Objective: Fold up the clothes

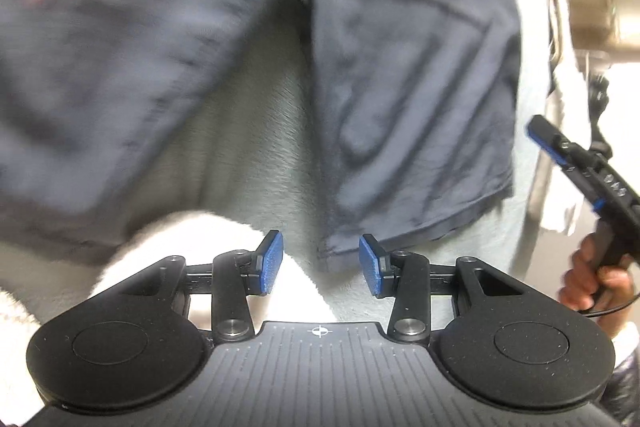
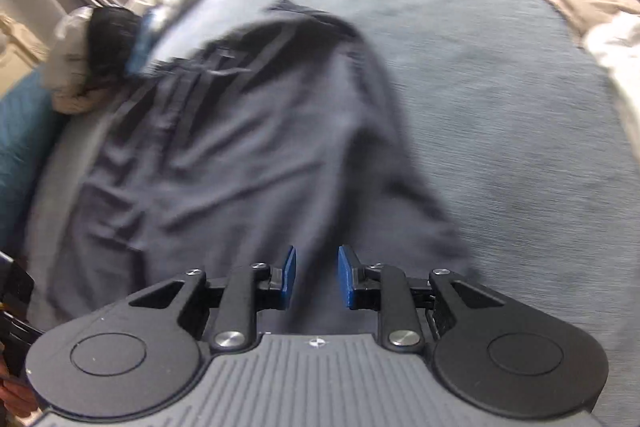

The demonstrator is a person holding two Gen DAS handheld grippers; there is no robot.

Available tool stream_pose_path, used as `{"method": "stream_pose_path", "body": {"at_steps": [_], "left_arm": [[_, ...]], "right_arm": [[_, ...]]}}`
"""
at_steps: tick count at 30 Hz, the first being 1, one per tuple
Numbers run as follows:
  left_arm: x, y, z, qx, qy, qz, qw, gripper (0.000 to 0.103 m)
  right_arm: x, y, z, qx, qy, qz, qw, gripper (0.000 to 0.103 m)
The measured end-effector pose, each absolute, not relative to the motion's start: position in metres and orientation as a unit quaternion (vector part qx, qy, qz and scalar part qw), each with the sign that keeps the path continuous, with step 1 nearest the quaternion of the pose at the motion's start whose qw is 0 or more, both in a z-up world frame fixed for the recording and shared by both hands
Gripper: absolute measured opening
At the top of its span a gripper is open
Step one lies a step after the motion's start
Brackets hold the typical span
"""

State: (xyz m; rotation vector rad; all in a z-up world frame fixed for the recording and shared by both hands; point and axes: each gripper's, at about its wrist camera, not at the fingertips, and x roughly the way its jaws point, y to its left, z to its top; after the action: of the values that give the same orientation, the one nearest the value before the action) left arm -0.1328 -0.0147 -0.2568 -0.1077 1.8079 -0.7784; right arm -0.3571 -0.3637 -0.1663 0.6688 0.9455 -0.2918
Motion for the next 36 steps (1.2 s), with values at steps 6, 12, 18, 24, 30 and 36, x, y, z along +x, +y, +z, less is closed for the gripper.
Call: {"method": "stream_pose_path", "body": {"at_steps": [6,12,18,24,30,36], "left_arm": [[-0.137,0.019,-0.216,-0.062,0.741,-0.287,0.604,0.048],[-0.129,0.061,-0.217,-0.085,0.733,-0.212,0.64,0.048],[-0.104,0.105,-0.231,-0.087,0.738,-0.172,0.647,0.049],[-0.061,0.124,-0.23,-0.086,0.719,-0.191,0.663,0.049],[-0.032,0.116,-0.217,-0.023,0.661,-0.244,0.709,0.049],[0.003,0.14,-0.206,0.0,0.577,-0.253,0.776,0.049]], "right_arm": [[-0.299,-0.294,-0.174,0.355,0.44,-0.038,0.824,0.025],[-0.224,-0.189,-0.201,0.299,0.505,0.048,0.808,0.025],[-0.185,-0.122,-0.25,0.284,0.62,0.046,0.73,0.025],[-0.175,-0.091,-0.229,0.255,0.64,0.024,0.724,0.035],[-0.165,-0.078,-0.206,0.277,0.622,-0.01,0.732,0.035],[-0.148,-0.071,-0.205,0.273,0.615,-0.056,0.738,0.035]]}}
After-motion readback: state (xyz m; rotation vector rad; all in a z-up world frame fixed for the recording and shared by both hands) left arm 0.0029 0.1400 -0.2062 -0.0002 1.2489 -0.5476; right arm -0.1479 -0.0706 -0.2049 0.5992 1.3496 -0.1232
